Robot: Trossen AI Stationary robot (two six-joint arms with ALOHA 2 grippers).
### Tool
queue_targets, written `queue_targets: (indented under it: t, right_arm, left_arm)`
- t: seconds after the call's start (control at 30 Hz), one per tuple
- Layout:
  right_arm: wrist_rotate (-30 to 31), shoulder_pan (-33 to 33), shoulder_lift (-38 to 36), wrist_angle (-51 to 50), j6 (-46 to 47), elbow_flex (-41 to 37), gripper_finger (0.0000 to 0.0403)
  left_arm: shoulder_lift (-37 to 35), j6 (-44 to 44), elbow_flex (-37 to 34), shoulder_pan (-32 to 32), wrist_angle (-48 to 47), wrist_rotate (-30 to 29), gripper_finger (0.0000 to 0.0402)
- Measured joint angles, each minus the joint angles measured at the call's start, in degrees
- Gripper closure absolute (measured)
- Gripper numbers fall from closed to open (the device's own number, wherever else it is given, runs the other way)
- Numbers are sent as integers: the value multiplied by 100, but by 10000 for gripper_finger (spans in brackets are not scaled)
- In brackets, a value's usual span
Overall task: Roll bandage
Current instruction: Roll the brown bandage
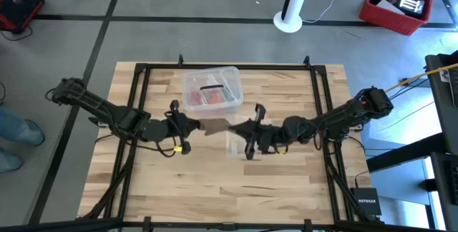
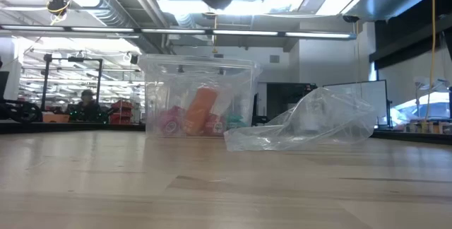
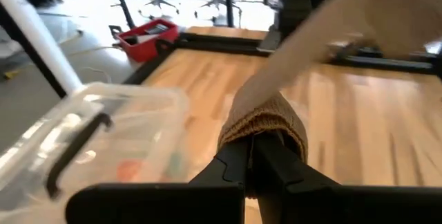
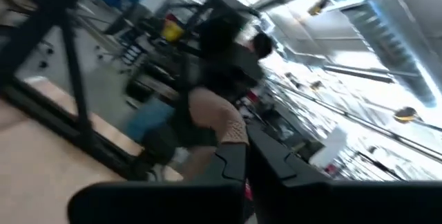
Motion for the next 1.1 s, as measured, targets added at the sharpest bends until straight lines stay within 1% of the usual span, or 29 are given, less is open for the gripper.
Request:
queue_targets:
  t: [0.13, 0.3, 0.4, 0.5, 0.63, 0.8, 0.9, 1.0, 1.1]
  right_arm:
    - [10, 359, 0, -230, 102, 17, 388]
    - [-6, 580, 0, -586, 749, 17, 398]
    - [-156, 581, 0, -743, 1104, 22, 397]
    - [-440, 575, 70, -722, 1393, 26, 395]
    - [-475, 575, 240, -574, 1409, 29, 398]
    - [-496, 577, 308, -699, 1411, 269, 397]
    - [-495, 497, 306, -961, 1421, 374, 397]
    - [-484, 367, 306, -1451, 1626, 385, 399]
    - [-434, 293, 306, -1912, 1875, 385, 399]
  left_arm:
    - [-93, 154, 0, 143, 77, -118, 402]
    - [-201, 414, 0, 182, 458, -244, 402]
    - [-203, 621, 0, 180, 787, -253, 402]
    - [-203, 704, 0, 182, 990, -255, 402]
    - [-203, 847, 0, 179, 1313, -253, 402]
    - [-107, 964, 0, 197, 1407, -233, 402]
    - [82, 1010, 0, 265, 1738, -233, 402]
    - [224, 1243, -7, 285, 2104, -156, 402]
    - [238, 1322, -7, 209, 2162, -121, 402]
